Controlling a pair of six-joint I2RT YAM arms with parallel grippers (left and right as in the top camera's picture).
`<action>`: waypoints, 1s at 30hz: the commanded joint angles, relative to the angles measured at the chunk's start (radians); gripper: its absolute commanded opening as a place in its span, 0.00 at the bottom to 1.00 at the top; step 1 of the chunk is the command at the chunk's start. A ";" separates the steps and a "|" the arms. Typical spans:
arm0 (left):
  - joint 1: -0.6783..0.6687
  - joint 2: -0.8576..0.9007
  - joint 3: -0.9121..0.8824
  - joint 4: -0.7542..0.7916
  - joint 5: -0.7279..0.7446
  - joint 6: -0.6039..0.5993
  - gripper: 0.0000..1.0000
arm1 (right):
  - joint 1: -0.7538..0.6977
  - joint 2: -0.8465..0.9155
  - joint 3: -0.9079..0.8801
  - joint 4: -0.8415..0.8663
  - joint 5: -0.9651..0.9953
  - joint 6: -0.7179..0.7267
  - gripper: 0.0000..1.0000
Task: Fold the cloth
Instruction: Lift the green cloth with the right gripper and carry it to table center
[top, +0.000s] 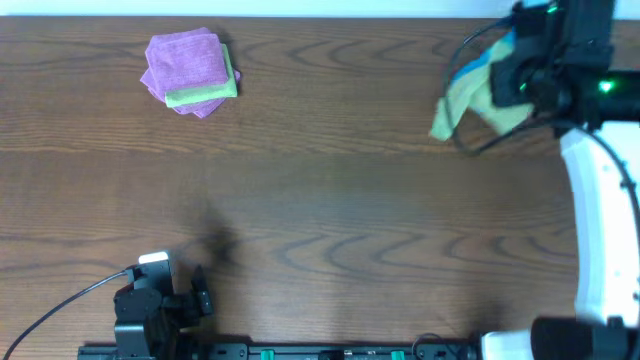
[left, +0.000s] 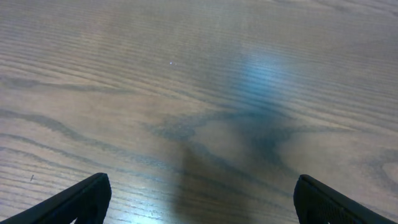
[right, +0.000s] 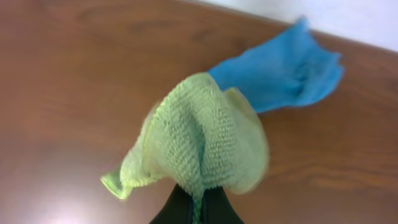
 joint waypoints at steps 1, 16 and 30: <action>-0.005 -0.005 -0.002 -0.006 -0.013 0.007 0.95 | 0.073 -0.075 0.008 -0.089 -0.003 0.015 0.01; -0.005 -0.005 -0.002 -0.006 -0.013 0.006 0.95 | 0.596 -0.335 0.008 -0.422 -0.023 0.341 0.01; -0.005 -0.005 -0.002 -0.003 -0.069 0.007 0.95 | 0.678 -0.235 -0.306 -0.101 0.071 0.361 0.01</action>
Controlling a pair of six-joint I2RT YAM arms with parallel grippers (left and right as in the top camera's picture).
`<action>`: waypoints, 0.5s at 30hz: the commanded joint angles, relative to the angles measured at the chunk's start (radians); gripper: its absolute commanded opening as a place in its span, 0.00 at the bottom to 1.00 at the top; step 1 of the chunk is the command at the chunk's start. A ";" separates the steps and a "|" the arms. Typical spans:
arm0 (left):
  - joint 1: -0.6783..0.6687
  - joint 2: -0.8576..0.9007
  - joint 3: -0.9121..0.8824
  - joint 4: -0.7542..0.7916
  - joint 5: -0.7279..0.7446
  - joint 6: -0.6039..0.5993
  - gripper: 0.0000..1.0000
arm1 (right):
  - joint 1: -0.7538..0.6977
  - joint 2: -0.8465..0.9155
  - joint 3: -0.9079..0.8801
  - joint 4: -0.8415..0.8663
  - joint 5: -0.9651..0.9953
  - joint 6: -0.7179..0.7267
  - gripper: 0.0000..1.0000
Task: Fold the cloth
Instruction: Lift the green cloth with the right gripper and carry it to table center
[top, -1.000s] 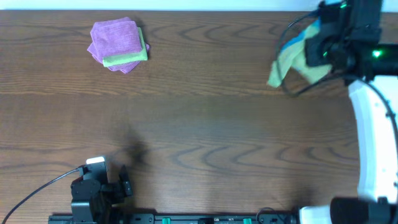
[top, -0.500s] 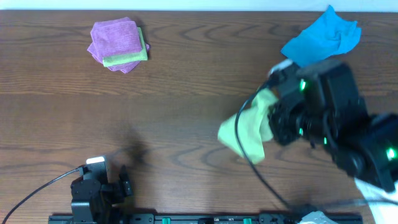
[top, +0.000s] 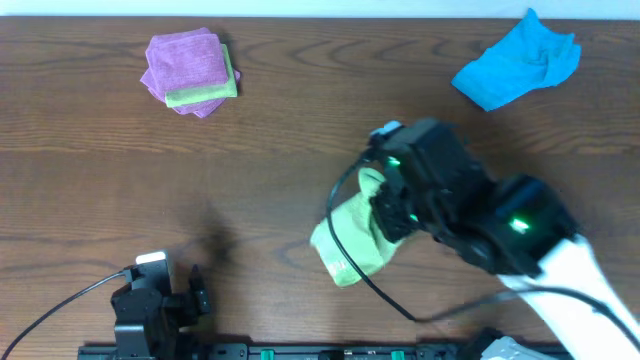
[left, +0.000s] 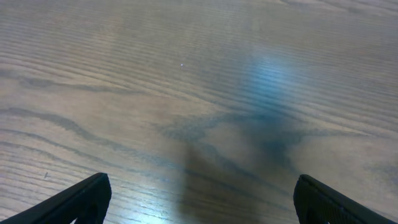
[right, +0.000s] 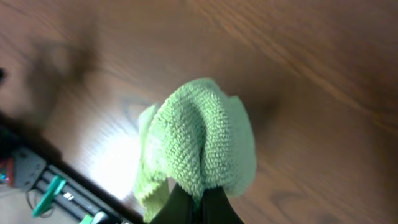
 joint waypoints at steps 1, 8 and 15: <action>-0.005 -0.005 -0.002 -0.003 -0.031 0.007 0.95 | -0.020 0.042 -0.088 0.122 0.048 -0.022 0.01; -0.005 -0.005 -0.002 0.023 0.046 0.006 0.95 | -0.222 0.338 -0.177 0.896 0.098 -0.266 0.08; -0.005 -0.005 -0.002 0.050 0.111 0.001 0.95 | -0.283 0.512 -0.035 0.995 0.076 -0.210 0.99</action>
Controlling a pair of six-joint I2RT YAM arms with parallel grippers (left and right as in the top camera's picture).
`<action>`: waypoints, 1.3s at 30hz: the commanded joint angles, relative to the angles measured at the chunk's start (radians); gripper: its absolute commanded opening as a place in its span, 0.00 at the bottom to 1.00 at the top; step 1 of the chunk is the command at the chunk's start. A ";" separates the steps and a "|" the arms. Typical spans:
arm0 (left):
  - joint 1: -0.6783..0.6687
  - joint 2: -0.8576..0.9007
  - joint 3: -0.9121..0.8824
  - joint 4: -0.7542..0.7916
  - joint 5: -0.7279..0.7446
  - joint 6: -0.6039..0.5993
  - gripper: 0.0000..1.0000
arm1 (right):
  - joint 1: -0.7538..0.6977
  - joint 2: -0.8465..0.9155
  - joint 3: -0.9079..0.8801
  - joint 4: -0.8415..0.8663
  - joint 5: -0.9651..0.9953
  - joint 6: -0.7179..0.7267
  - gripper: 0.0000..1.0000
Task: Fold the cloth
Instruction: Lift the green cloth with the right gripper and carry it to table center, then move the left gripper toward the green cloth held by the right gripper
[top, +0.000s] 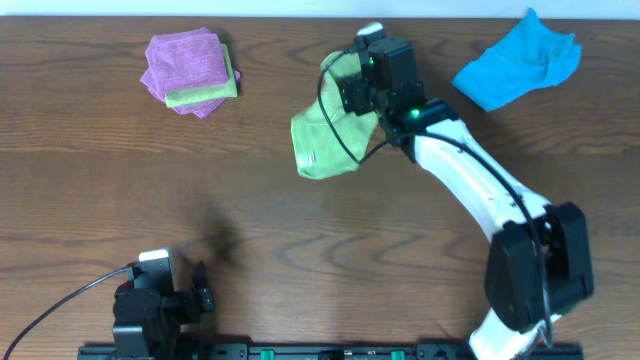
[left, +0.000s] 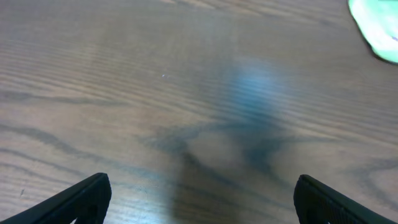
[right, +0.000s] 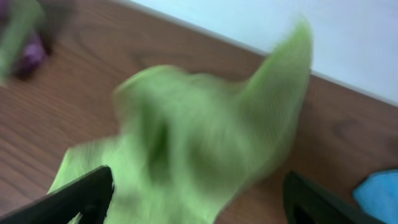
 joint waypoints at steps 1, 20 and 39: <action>-0.005 -0.005 -0.002 0.014 0.068 0.002 0.95 | 0.029 -0.035 0.073 -0.046 0.000 -0.004 0.99; -0.005 0.277 0.058 0.227 0.320 -0.134 0.95 | 0.104 -0.045 0.065 -0.494 -0.272 -0.149 0.99; -0.004 1.116 0.627 0.081 0.509 -0.110 0.95 | 0.173 0.197 0.065 -0.397 -0.416 -0.206 0.98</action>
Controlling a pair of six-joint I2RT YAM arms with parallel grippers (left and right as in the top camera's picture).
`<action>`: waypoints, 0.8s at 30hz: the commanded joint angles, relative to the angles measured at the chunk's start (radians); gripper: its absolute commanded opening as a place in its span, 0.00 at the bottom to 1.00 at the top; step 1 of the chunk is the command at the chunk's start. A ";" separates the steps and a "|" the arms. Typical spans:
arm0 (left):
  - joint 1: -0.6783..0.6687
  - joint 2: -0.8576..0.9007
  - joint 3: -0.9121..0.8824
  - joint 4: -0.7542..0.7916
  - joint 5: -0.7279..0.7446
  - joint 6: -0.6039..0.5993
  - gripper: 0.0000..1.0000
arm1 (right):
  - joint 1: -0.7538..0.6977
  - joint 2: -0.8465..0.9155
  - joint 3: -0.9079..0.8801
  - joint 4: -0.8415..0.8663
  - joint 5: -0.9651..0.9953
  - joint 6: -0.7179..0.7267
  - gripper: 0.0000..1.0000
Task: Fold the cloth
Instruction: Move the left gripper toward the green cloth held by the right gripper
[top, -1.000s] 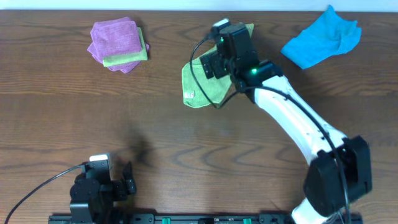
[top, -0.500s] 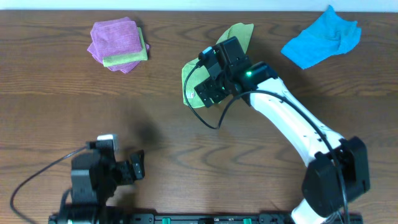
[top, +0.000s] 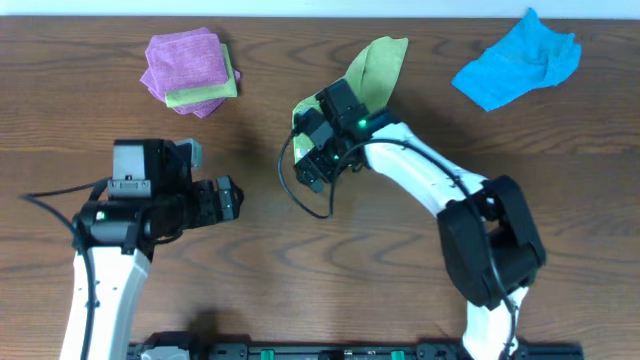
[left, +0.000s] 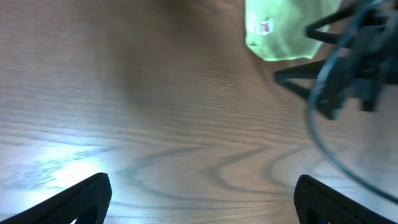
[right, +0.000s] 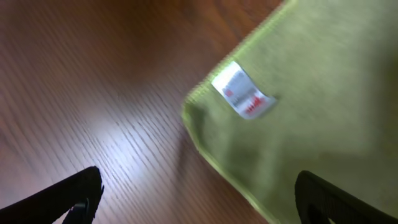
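The green cloth (top: 377, 62) lies spread flat at the table's far centre, its near-left corner hidden under my right arm. A white tag (right: 244, 91) marks the corner in the right wrist view. My right gripper (top: 312, 160) hovers open just above that corner, its fingers (right: 81, 194) wide apart and holding nothing. My left gripper (top: 235, 200) is open over bare wood at the middle left, pointing toward the cloth (left: 289, 28), which shows at the top of its view.
A folded stack of purple and green cloths (top: 190, 68) sits at the far left. A crumpled blue cloth (top: 518, 58) lies at the far right. The right arm's cable (top: 292, 185) loops down beside its wrist.
The green cloth was loose and bunched beside the open right gripper; now it lies flat, farther back. The left arm has come from the front edge to the middle left.
First my right gripper was shut on the green cloth at the far right, next to the blue one. Then it held the cloth over the table's near middle. Then it was open at the far centre with the cloth loose, and now the cloth is spread flat there.
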 joint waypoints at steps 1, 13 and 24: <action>-0.004 0.006 0.045 -0.006 0.072 -0.003 0.95 | 0.024 0.022 0.002 0.016 -0.024 -0.020 0.98; -0.003 0.006 0.056 -0.011 0.121 -0.019 0.95 | 0.050 0.104 0.002 0.082 -0.019 -0.020 0.85; -0.003 0.006 0.056 -0.021 0.131 -0.019 0.95 | 0.047 0.168 0.002 0.147 0.034 -0.020 0.71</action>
